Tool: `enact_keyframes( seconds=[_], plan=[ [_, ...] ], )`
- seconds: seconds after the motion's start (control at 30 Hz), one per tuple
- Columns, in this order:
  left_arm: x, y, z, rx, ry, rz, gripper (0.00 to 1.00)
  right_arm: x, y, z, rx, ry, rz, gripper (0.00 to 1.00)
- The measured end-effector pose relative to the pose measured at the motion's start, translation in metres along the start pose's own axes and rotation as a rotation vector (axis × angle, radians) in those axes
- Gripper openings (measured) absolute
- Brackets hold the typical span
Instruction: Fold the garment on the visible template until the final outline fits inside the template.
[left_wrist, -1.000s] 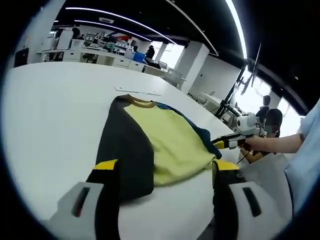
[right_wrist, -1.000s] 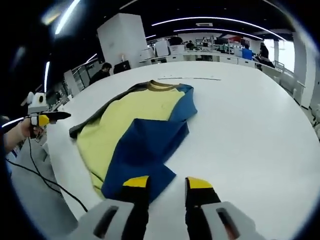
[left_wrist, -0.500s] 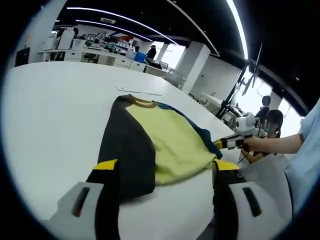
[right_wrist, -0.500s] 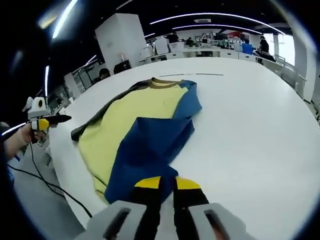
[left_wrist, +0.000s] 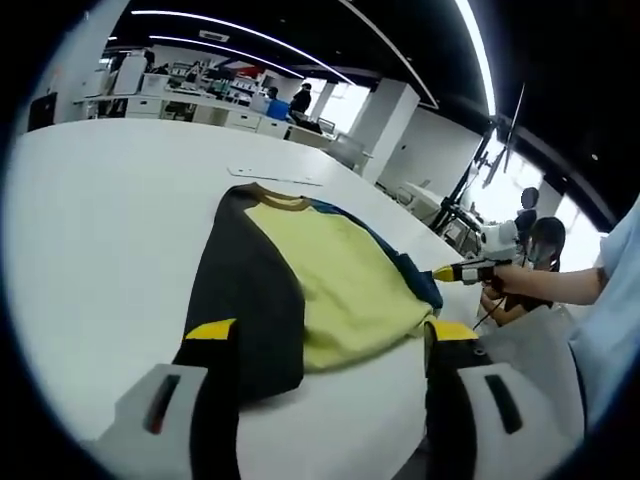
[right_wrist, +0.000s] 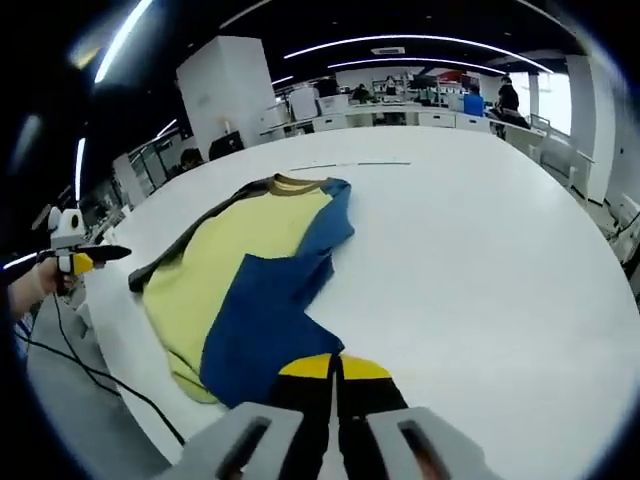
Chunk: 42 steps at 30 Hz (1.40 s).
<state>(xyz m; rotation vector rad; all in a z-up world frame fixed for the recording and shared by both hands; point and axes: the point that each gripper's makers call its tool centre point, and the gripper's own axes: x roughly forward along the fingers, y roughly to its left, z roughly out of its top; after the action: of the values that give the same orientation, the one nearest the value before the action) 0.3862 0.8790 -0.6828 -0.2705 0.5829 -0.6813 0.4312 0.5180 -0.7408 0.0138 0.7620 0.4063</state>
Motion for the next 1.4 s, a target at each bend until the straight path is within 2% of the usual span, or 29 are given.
enact_keyframes(
  seconds=[0.17, 0.33, 0.4, 0.67, 0.87, 1.1, 1.2, 1.3, 1.4],
  plan=[
    [0.000, 0.002, 0.007, 0.018, -0.016, 0.011, 0.71, -0.021, -0.049, 0.012, 0.048, -0.035, -0.091, 0.00],
    [0.002, 0.004, 0.011, 0.038, -0.022, 0.021, 0.69, -0.041, -0.092, 0.022, 0.057, -0.056, -0.163, 0.00],
    [0.003, 0.003, 0.013, 0.044, -0.024, 0.021, 0.69, -0.047, -0.097, 0.025, 0.061, -0.059, -0.186, 0.00],
    [0.010, 0.006, 0.022, 0.052, -0.031, 0.029, 0.69, -0.061, -0.149, 0.038, 0.087, -0.074, -0.283, 0.00],
    [0.017, 0.008, 0.028, 0.046, -0.029, 0.038, 0.69, -0.058, -0.177, 0.048, 0.092, -0.073, -0.324, 0.00],
    [0.027, 0.010, 0.033, 0.025, -0.036, 0.044, 0.69, -0.066, -0.201, 0.067, 0.116, -0.123, -0.371, 0.00],
    [0.032, 0.010, 0.032, 0.022, -0.029, 0.043, 0.69, -0.058, -0.219, 0.064, 0.145, -0.111, -0.373, 0.00],
    [0.036, 0.010, 0.029, 0.017, -0.022, 0.041, 0.69, -0.050, -0.228, 0.059, 0.138, -0.083, -0.378, 0.00],
    [0.037, 0.011, 0.028, 0.011, -0.019, 0.043, 0.69, -0.037, -0.245, 0.052, 0.141, -0.051, -0.382, 0.00]
  ],
)
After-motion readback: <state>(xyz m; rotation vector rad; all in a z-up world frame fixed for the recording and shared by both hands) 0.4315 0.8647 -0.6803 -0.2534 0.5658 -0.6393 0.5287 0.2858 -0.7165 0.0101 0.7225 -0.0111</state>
